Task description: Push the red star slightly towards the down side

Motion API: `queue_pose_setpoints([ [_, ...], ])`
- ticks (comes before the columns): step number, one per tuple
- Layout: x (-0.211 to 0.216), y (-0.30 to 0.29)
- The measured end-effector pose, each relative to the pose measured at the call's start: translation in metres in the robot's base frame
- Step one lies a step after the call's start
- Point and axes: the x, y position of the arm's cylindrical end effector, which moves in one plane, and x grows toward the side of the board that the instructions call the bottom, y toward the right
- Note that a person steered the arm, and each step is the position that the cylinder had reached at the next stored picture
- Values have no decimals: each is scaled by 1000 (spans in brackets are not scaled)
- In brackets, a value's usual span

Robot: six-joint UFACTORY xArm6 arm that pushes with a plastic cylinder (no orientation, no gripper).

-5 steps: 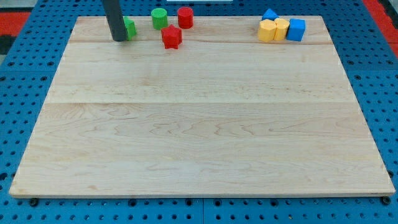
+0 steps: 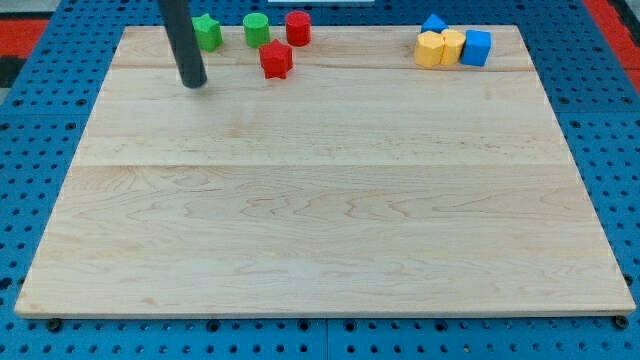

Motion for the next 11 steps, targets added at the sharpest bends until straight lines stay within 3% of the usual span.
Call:
queue_pose_setpoints([
  [1,11,84],
  [2,2,129],
  [4,-68,159],
  [7,-74,61],
  [9,-11,66],
  [11,-25,-6],
])
